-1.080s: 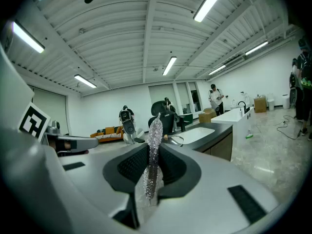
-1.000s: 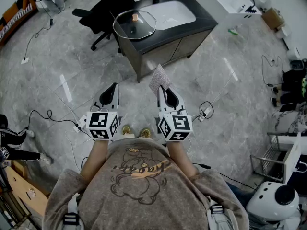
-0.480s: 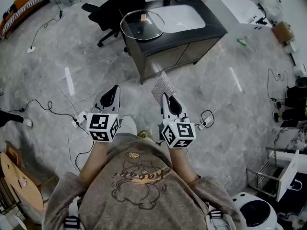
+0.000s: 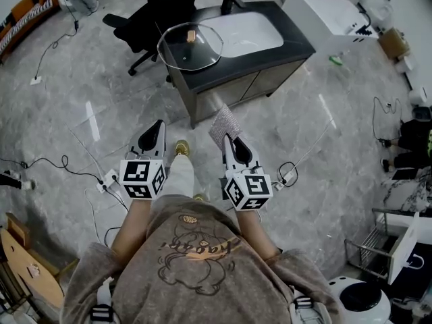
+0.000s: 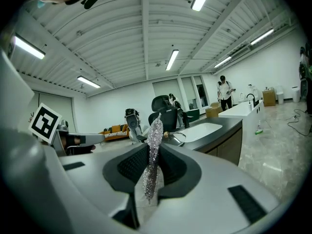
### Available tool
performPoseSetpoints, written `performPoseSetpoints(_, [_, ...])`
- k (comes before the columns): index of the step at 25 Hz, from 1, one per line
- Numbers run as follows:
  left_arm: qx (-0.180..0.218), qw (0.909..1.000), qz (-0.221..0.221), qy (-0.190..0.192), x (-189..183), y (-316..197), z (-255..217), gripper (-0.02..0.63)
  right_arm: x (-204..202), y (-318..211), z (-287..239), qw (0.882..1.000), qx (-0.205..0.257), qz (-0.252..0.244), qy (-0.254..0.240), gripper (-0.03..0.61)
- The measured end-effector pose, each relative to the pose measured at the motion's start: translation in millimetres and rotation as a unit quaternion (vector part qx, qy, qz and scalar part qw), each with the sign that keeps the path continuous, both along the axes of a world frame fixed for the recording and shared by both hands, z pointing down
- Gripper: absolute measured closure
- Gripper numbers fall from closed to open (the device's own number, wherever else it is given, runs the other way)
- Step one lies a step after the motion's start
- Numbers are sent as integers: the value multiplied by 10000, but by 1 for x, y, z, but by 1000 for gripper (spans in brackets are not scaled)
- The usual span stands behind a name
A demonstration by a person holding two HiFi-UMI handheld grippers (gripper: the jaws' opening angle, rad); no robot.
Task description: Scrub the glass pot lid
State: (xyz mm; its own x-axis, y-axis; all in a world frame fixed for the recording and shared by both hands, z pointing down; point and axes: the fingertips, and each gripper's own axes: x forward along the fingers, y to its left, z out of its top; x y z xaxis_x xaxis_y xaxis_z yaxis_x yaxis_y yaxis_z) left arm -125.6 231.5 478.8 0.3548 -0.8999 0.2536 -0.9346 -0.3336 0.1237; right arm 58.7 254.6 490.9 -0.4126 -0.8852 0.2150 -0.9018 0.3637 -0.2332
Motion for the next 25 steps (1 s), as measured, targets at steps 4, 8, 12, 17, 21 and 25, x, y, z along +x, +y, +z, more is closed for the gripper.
performPoseSetpoints(4, [-22, 10000, 60, 19, 3, -51, 2, 595, 0, -47, 2, 10000, -18, -15, -1, 499])
performPoseSetpoints(8, [-59, 9999, 147, 57, 1, -106, -1, 596, -2, -102, 1, 10000, -26, 5, 6, 499])
performPoseSetpoints(12, [13, 9999, 103, -5, -7, -160, -10, 596, -8, -156, -7, 10000, -1, 65, 8, 499])
performPoseSetpoints(17, [-62, 9999, 134, -24, -16, -224, -11, 597, -18, -219, -19, 9998, 38, 160, 61, 499])
performPoseSetpoints(21, [-15, 9998, 213, -43, -17, -260, -17, 597, -21, -254, -27, 9996, 112, 251, 76, 499])
performPoseSetpoints(25, [115, 9997, 185, -84, -20, -290, -24, 596, -26, -282, -28, 9996, 105, 246, 99, 499])
